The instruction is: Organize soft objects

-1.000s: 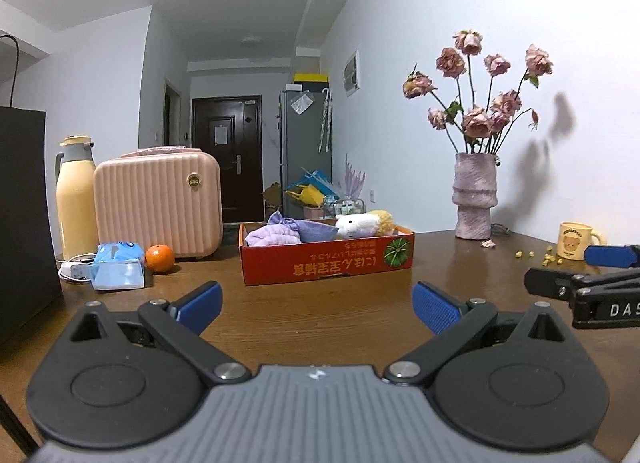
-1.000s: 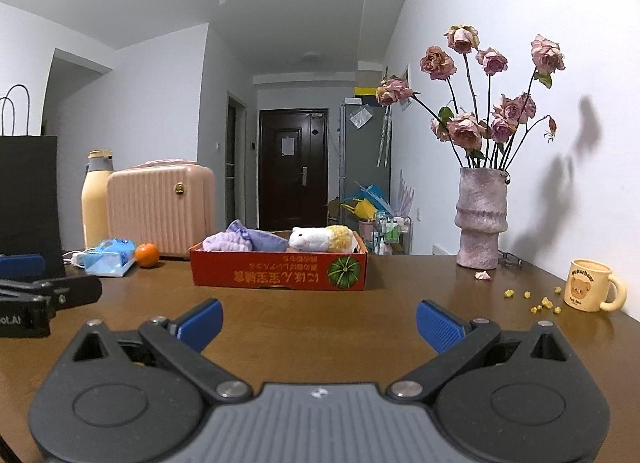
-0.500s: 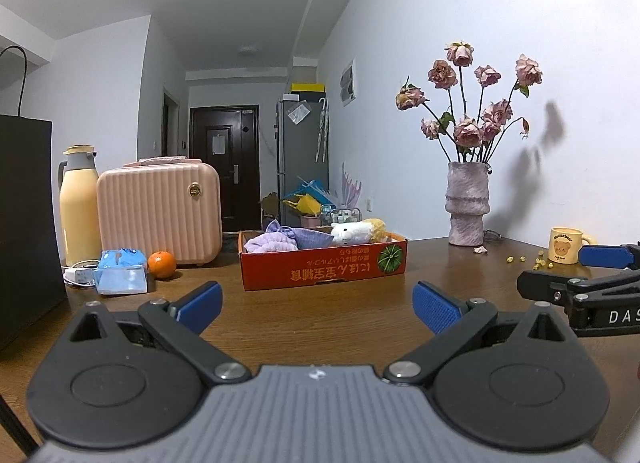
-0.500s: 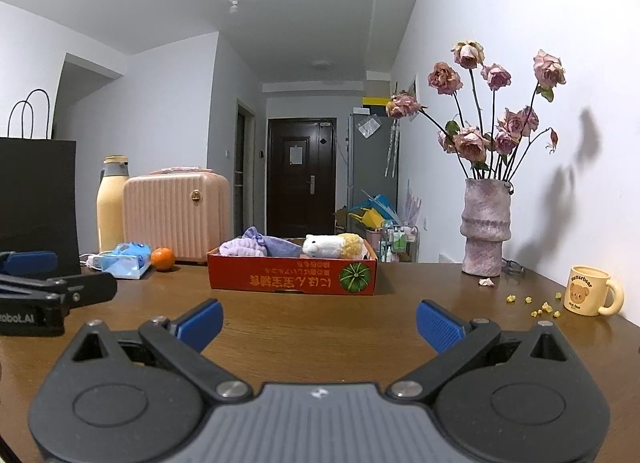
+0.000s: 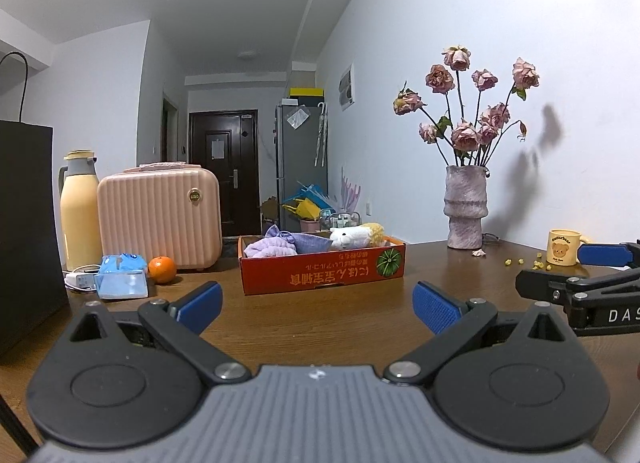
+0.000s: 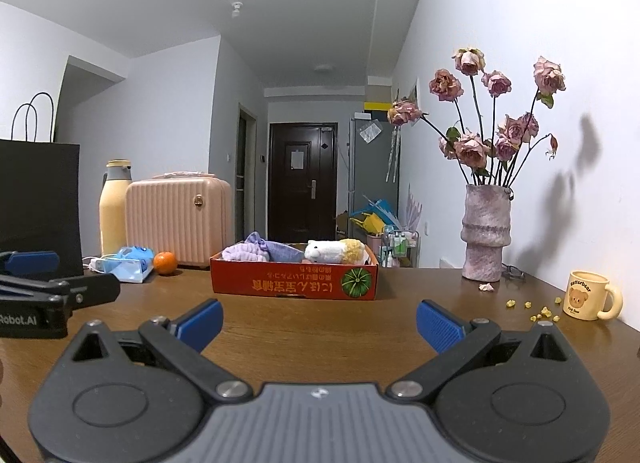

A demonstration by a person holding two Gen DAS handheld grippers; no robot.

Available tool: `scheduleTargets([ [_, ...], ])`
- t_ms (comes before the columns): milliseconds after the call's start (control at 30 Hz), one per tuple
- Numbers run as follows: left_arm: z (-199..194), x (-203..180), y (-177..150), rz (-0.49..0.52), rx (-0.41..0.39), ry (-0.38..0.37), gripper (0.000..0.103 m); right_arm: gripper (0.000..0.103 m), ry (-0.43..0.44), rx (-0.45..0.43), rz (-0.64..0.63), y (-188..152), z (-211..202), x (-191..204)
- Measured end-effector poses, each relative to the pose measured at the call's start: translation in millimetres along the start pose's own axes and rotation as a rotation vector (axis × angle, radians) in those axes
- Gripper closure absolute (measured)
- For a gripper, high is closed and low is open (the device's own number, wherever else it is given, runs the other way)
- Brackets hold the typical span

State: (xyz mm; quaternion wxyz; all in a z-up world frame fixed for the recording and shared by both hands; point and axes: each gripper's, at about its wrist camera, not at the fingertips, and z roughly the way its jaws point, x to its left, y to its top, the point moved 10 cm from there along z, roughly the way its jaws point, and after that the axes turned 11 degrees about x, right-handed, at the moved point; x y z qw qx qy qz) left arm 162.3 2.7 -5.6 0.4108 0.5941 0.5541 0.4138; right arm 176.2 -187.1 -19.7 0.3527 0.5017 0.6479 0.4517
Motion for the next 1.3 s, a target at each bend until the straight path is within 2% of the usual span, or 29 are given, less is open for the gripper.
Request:
scheduleTargets([
  [1300,-0.4,1.6,1.2,-0.004,0.000,-0.008,0.000,0.000,-0.004,0.002,-0.003,0.8,-0.4,-1.5],
])
